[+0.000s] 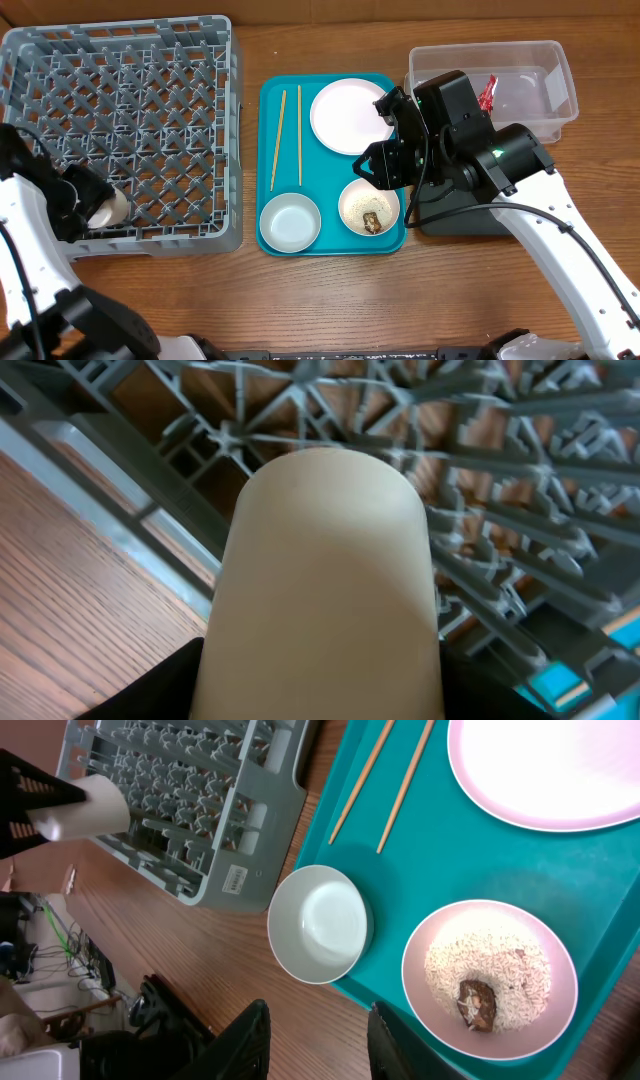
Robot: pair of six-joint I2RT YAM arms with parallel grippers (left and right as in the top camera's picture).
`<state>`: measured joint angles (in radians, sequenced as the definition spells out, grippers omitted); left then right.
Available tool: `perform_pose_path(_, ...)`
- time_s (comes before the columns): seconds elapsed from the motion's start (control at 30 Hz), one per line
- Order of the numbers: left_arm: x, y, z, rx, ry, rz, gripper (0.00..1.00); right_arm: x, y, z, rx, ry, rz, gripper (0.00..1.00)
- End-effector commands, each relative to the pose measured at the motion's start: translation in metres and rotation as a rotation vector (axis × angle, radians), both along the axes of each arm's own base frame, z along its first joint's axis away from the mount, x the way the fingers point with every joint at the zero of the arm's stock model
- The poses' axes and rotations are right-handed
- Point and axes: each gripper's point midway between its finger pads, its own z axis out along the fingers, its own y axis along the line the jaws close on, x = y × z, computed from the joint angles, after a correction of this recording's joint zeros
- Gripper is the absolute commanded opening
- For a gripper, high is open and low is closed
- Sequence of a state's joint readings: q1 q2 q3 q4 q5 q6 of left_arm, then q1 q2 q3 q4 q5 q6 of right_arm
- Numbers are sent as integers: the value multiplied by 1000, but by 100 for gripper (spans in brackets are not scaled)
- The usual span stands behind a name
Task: Sort waste into correct bins and load items into the dishwasher
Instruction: 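Place the white cup into the grey dish rack with the left gripper, then grasp the rim of the white rice bowl with the right gripper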
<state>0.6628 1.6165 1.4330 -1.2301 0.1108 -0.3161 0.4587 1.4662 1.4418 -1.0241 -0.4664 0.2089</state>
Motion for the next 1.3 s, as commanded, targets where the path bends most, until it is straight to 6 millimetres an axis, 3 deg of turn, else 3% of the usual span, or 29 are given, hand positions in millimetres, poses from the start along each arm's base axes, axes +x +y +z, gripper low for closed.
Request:
perform_pose_path(0.0,4,1,-13,-76,-1,37,60,1,0,10,9,-27,-2,34)
perform_pose_path(0.1,7,-2,-26,-123,19,35,63,1,1,10,10,-29,-2,34)
perform_pose_path(0.27,6,-5,-34,-155,40,36,91,1,0,10,9,-26,-2,34)
perform_pose_path(0.37,9,-7,-28,-164,27,34,93,1,0,10,8,-27,-1,34)
perform_pose_path(0.4,10,-8,-22,-172,20,28,93,1,0,10,8,-27,-1,39)
perform_pose_path(0.47,16,-11,-6,-185,-17,-14,92,1,0,10,9,-27,-2,44)
perform_pose_path(0.57,31,-20,31,-198,-118,-114,80,-1,3,10,9,-30,7,44)
perform_pose_path(0.67,55,-51,87,-198,-314,-314,77,-4,11,5,-23,-38,21,43)
perform_pose_path(0.77,64,-95,139,-118,-469,-546,79,-4,15,-15,-135,-26,-46,43)
perform_pose_path(0.93,50,-158,188,40,-582,-810,82,-5,26,-52,-274,14,-119,42)
perform_pose_path(1.07,29,-193,213,123,-644,-923,82,0,30,-98,-383,83,-186,35)
perform_pose_path(1.27,-4,-215,245,177,-758,-981,83,5,29,-169,-510,206,-218,34)
